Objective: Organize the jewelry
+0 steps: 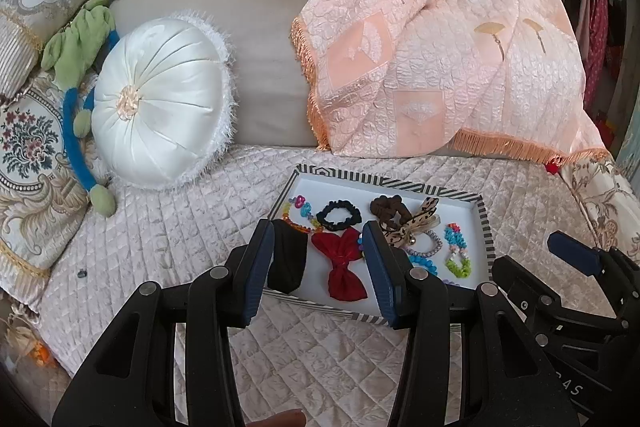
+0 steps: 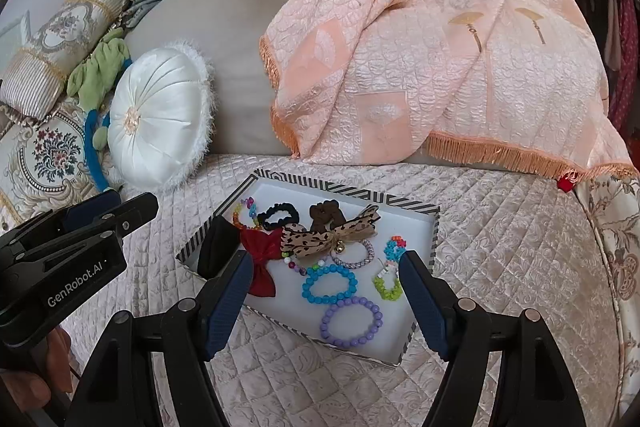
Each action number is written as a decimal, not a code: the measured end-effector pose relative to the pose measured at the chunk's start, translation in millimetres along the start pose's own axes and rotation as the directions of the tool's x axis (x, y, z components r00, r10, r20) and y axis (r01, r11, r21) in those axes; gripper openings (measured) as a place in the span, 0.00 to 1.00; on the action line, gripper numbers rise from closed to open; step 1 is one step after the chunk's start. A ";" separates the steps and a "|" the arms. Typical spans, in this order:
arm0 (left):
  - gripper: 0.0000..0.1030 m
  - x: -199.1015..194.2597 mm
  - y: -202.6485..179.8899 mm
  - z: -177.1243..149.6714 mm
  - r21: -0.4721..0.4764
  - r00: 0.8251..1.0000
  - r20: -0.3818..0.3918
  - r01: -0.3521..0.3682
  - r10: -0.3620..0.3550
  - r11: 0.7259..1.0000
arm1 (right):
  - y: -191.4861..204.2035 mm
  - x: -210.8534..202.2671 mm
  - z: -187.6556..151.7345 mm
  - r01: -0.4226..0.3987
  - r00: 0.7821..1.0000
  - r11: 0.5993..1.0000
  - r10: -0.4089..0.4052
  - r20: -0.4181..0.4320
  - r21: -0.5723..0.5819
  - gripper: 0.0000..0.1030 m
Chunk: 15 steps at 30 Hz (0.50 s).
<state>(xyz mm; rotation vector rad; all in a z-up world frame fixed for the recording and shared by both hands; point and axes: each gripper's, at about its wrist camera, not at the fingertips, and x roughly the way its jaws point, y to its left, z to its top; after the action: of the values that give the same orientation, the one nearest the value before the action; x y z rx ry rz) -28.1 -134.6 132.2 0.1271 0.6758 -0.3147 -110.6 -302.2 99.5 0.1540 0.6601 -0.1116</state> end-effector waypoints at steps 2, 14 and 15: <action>0.44 0.3 -0.5 -0.2 0.002 1.000 -0.001 0.000 0.000 1.000 | 0.6 0.2 0.0 -0.001 1.000 1.000 0.001 0.000 0.001 0.71; 0.44 1.3 -2.1 -0.7 0.003 1.000 -0.003 0.009 -0.009 1.000 | -1.5 4.4 -2.4 -0.004 1.000 1.000 0.004 -0.012 0.009 0.71; 0.44 2.1 -2.4 -0.8 0.002 1.000 -0.003 0.014 -0.014 1.000 | -1.9 4.7 -2.8 -0.004 1.000 1.000 0.004 -0.013 0.009 0.71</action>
<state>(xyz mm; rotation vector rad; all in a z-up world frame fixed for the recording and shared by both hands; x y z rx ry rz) -27.9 -137.2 130.2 0.1249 0.6791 -0.3283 -108.9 -303.8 94.2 0.1647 0.6722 -0.1095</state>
